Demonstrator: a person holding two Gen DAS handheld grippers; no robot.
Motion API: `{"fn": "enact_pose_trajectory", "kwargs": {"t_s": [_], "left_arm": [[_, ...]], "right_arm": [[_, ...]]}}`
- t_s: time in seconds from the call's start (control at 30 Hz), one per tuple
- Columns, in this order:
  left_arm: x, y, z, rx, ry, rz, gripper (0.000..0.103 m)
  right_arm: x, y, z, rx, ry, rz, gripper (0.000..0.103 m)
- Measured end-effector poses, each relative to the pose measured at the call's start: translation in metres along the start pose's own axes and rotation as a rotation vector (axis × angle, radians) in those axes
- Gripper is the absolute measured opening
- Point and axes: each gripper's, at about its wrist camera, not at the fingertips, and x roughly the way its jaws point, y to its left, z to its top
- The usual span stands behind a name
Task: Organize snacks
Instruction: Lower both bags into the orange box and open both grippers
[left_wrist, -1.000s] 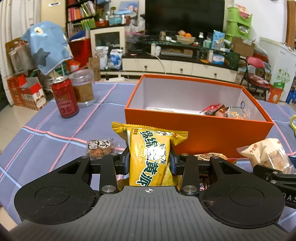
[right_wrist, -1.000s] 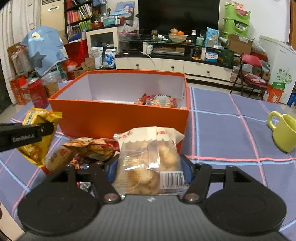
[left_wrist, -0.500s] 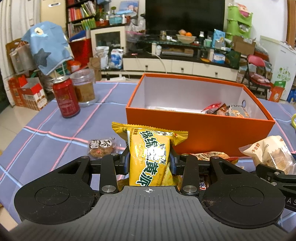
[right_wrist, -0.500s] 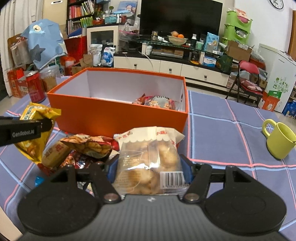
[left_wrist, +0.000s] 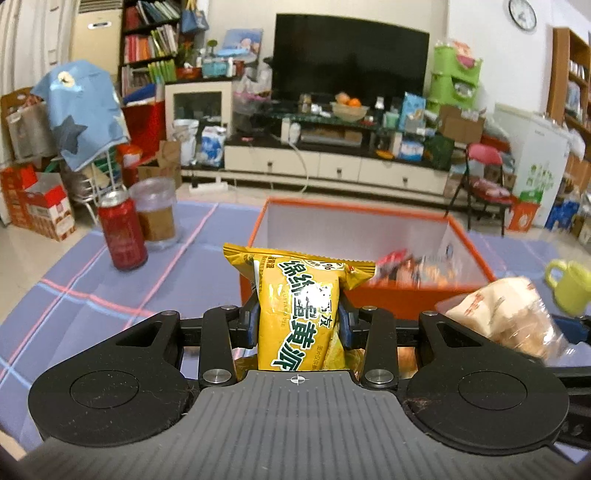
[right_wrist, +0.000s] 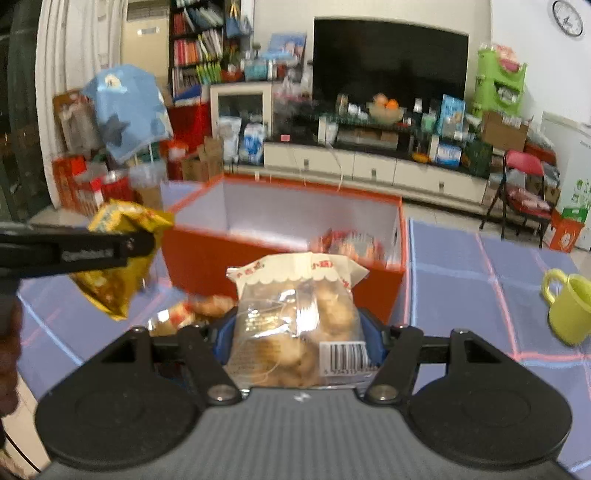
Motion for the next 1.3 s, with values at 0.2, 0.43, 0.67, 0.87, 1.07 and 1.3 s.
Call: {"fn": "enact_pose_trajectory", "kwargs": {"t_s": [0.2,0.43,0.67,0.87,1.07,1.3], "left_arm": [[0.053,-0.005,0.043,-0.001,-0.001,-0.037,0.009],[0.107,0.002,0.061,-0.063,0.023,-0.066,0.009],[0.111,0.004,0.060,-0.024,0.021,-0.079,0.009],[0.102,0.001,0.061,-0.035,0.018,-0.072,0.010],[0.097,-0.004,0.063,-0.038,0.013,-0.103,0.010],[0.103,-0.002,0.061,-0.043,0.033,-0.097,0.010]], "right_arm": [[0.036,-0.023,0.054,0.073,-0.069,-0.015,0.057],[0.102,-0.035,0.084,0.106,-0.059,-0.029,0.044],[0.043,-0.047,0.041,0.044,-0.048,0.008,0.078],[0.060,-0.047,-0.009,0.228,0.173,-0.001,0.092],[0.095,-0.039,-0.025,0.305,0.317,-0.027,0.075],[0.086,-0.024,-0.016,0.196,0.283,0.021,0.054]]}}
